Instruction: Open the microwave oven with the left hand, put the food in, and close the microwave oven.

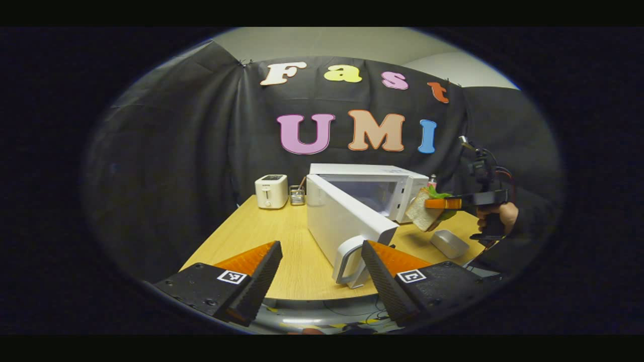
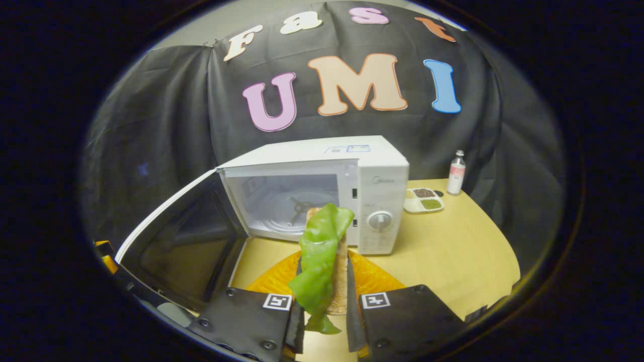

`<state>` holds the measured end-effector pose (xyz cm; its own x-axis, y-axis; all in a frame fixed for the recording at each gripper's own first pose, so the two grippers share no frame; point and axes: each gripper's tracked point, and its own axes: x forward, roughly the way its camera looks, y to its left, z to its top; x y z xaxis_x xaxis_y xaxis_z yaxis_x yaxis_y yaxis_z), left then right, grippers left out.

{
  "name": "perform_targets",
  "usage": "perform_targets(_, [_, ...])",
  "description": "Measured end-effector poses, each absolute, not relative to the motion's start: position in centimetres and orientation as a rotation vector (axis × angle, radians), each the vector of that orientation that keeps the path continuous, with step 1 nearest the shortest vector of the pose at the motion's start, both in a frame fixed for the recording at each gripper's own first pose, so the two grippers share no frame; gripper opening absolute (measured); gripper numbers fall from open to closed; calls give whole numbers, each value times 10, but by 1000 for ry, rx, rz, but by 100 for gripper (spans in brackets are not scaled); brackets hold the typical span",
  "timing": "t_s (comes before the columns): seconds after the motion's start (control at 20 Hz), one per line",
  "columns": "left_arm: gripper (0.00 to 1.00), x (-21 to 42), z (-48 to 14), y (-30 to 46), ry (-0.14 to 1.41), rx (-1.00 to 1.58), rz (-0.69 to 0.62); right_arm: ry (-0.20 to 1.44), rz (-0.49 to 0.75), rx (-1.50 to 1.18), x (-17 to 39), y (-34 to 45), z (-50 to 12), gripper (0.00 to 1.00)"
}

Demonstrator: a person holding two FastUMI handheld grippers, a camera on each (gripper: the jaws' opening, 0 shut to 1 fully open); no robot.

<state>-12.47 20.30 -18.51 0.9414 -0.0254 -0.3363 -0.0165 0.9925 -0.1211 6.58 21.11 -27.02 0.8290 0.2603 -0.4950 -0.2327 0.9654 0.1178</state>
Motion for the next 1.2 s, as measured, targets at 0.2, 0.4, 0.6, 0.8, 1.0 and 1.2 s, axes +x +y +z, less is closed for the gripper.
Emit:
perform_targets(0.2, [96,-117,-151,222,295,-107,70,532,263,102,89,240,-277,35])
perform_targets(0.4, [95,-105,-110,227,194,-123,105,546,242,218,114,265,-287,36])
perform_targets(0.6, [94,-99,-99,229,181,-113,119,545,204,423,140,293,-293,35])
perform_targets(0.8, [95,-100,-87,234,171,-107,130,536,105,641,170,309,-305,35])
perform_targets(1.0, [94,-100,-86,244,182,-135,146,543,16,844,187,325,-329,35])
perform_targets(1.2, [95,-108,-96,263,209,-128,177,472,-32,948,216,332,-332,35])
